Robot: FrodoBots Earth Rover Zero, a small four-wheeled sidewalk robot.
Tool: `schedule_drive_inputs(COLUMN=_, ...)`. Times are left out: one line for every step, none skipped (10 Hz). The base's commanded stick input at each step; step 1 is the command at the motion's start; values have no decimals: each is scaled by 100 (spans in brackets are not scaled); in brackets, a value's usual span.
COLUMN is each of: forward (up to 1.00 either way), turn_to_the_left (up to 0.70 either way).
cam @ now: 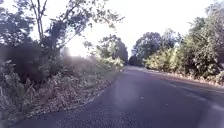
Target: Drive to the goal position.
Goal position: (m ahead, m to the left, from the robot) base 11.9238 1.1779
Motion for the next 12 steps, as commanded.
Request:
schedule_drive_inputs(forward=0, turn_to_the_left=-70)
schedule_drive_inputs(forward=0, turn_to_the_left=-70)
schedule_drive_inputs(forward=0, turn_to_the_left=-70)
schedule_drive_inputs(forward=0, turn_to_the_left=-70)
schedule_drive_inputs(forward=0, turn_to_the_left=-70)
schedule_drive_inputs(forward=0, turn_to_the_left=-70)
schedule_drive_inputs(forward=0, turn_to_the_left=-70)
schedule_drive_inputs(forward=0, turn_to_the_left=-70)
schedule_drive_inputs(forward=0, turn_to_the_left=-70)
schedule_drive_inputs(forward=0, turn_to_the_left=-70)
schedule_drive_inputs(forward=0, turn_to_the_left=-70)
schedule_drive_inputs(forward=0, turn_to_the_left=-70)
